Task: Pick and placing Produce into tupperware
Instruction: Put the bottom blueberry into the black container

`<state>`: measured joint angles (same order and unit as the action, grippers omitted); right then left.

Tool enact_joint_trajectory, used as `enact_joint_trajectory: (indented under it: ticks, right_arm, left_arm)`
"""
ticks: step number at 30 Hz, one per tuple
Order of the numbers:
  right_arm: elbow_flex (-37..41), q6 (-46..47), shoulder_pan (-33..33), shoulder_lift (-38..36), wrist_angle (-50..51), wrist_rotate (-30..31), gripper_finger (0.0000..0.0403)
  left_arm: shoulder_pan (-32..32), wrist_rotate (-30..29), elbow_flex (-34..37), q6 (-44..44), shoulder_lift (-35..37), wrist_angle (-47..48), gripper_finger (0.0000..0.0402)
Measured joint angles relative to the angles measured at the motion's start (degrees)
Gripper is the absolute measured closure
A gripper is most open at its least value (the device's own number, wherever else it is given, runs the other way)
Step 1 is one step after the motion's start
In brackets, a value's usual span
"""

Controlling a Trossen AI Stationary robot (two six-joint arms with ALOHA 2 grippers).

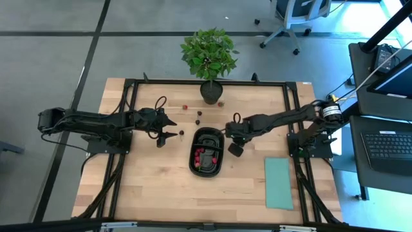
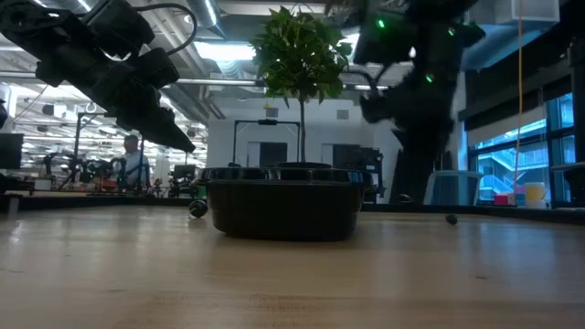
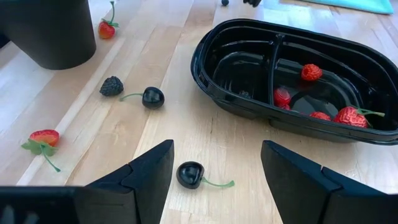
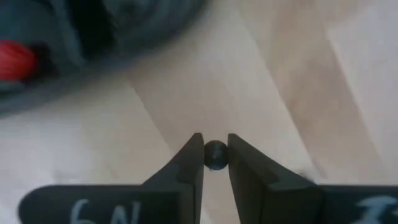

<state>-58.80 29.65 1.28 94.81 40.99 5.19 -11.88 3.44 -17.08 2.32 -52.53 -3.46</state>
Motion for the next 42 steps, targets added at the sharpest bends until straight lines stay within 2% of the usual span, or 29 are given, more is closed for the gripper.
enact_joint_trajectory:
  ticks: [6, 11, 15, 27, 37, 42]
  right_arm:
    - [-6.56, -5.61, 0.0, -0.05, -2.89, 1.17, 0.0339]
    - [-7.46, -11.71, -0.01, -0.1, -15.09, 1.22, 0.0339]
    - [-6.77, -15.26, -0.2, 1.2, -20.61, 1.32, 0.0339]
    - [-6.63, -17.9, -1.29, 10.35, -23.43, 1.33, 0.0338]
    - [-6.63, -18.23, -1.29, 11.07, -23.27, 1.29, 0.0338]
    - [-6.63, -18.18, -1.29, 11.07, -23.25, 1.25, 0.0324]
  left_arm:
    - [0.02, 0.0, 0.0, 0.0, 0.0, 0.0, 0.0166]
    - [0.02, 0.0, 0.0, -0.01, 0.0, 0.02, 0.0166]
    - [0.0, 0.0, 0.0, 0.01, 0.0, 0.02, 0.0166]
    - [0.01, 0.01, 0.01, -0.01, 0.0, 0.02, 0.0166]
    - [0.0, 0.01, 0.01, -1.19, 0.0, 0.02, 0.0166]
    - [0.02, 0.02, 0.02, -1.26, 0.0, 0.02, 0.0166]
